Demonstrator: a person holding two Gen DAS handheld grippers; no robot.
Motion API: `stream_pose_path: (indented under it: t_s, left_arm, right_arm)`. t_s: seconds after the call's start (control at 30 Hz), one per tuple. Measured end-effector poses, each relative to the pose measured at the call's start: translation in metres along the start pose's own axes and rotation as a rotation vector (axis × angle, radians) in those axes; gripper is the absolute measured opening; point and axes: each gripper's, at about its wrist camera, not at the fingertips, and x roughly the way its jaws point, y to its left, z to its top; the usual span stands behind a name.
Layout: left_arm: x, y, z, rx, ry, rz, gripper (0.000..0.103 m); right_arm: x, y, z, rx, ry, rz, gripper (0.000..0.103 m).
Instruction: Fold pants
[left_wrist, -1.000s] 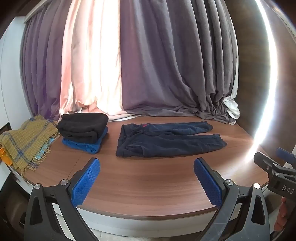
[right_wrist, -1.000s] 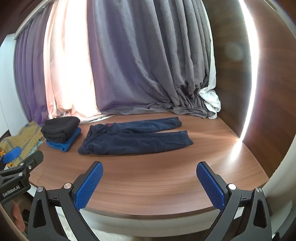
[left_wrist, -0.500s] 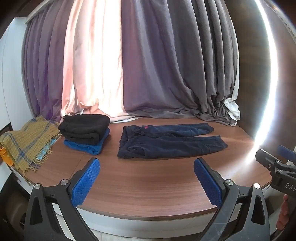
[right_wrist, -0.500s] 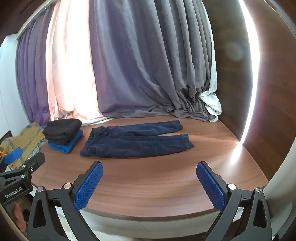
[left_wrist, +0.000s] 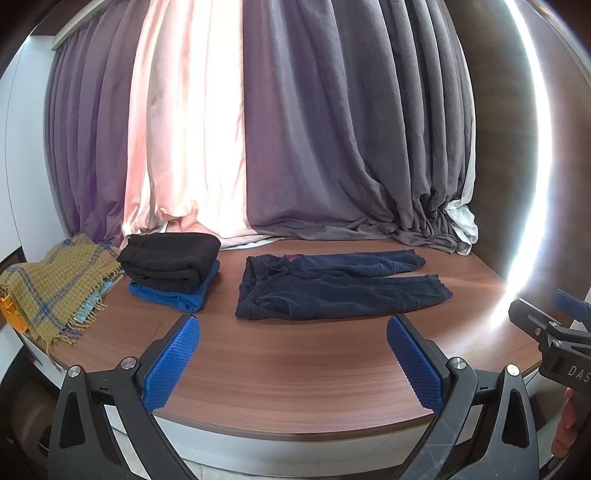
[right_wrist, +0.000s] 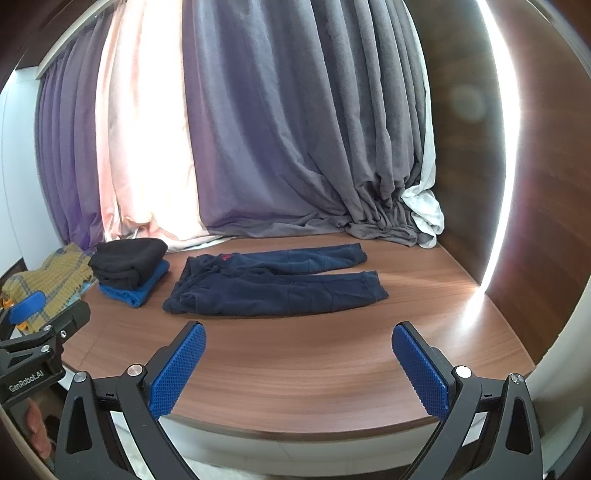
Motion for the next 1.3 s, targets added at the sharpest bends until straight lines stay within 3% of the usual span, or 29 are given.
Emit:
stream_pose_path:
  t_s: [0.33, 0.4, 1.3]
  left_arm:
    - [0.011, -0.005, 0.011, 0.003, -0.004, 0.005, 0.103]
    - [-0.002, 0.001, -0.006, 0.000, -0.014, 0.005, 0.103]
    - [-0.003, 0.000, -0.011, 0.005, -0.025, 0.012, 0.103]
  right_arm:
    - [-0.004, 0.000, 0.001, -0.004, -0.011, 0.007, 0.102]
    - [-0.004, 0.000, 0.001, -0.004, -0.010, 0.008, 0.102]
    - [-0.001, -0.001, 0.003, -0.003, 0.003, 0.013, 0.102]
